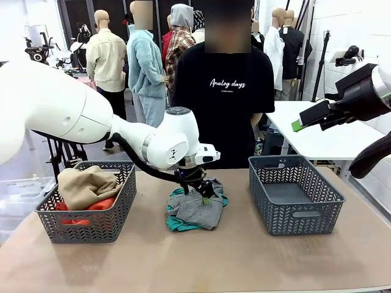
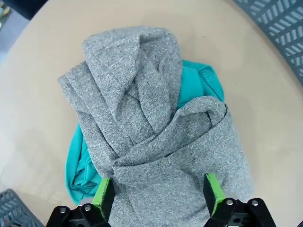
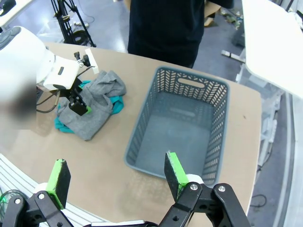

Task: Sort the tops and bottoms.
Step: Lift clothes from the center of the table with your left hand, then sort the clothes according to human instructions.

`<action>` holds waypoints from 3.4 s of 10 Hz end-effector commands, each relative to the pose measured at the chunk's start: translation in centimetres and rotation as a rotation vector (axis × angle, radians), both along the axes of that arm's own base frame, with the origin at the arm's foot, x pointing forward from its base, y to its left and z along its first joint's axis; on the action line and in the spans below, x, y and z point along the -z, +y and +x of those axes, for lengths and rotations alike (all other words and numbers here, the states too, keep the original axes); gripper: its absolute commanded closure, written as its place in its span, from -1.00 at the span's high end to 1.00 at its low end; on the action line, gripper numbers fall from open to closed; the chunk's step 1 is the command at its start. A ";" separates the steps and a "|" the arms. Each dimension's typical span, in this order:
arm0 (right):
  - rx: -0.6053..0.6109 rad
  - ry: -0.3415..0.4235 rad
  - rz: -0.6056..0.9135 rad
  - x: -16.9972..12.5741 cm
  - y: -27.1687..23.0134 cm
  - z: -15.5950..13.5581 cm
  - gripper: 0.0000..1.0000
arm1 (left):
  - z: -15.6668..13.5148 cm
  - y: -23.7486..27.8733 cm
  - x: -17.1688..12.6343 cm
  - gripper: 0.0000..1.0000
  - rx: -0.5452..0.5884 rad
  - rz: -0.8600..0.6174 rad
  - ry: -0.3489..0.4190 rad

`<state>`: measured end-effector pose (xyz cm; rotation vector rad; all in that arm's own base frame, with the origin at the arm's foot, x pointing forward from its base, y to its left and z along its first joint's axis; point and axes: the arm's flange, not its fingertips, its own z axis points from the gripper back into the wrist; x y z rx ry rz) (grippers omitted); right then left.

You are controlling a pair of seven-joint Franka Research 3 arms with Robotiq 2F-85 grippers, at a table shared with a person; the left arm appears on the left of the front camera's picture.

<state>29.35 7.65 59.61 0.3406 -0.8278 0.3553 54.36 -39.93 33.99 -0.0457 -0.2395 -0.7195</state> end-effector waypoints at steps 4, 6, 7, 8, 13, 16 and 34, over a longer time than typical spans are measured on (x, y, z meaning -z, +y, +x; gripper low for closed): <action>0.008 0.006 0.009 0.3 0.0 0.0 1.00 | -0.4 -0.4 -1.1 -0.93 -0.031 0.024 -0.019; 0.008 0.006 0.009 0.3 0.0 0.0 1.00 | -0.7 0.0 -0.4 -1.00 -0.041 0.033 0.003; 0.008 0.006 0.009 0.3 0.0 0.0 1.00 | -0.8 0.2 -0.1 -1.00 -0.046 0.036 0.014; 0.008 0.006 0.009 0.3 0.0 0.0 1.00 | -1.0 0.3 -0.1 -1.00 -0.050 0.036 0.017; 0.008 0.006 0.009 0.3 0.0 0.0 1.00 | -4.7 1.0 -6.7 -1.00 -0.105 -0.051 0.103; 0.008 0.006 0.009 0.3 0.0 0.0 1.00 | -7.8 1.4 -15.9 -1.00 -0.085 -0.099 -0.012; 0.008 0.006 0.009 0.3 0.0 0.0 1.00 | -12.0 0.5 -25.1 -1.00 -0.002 -0.125 -0.180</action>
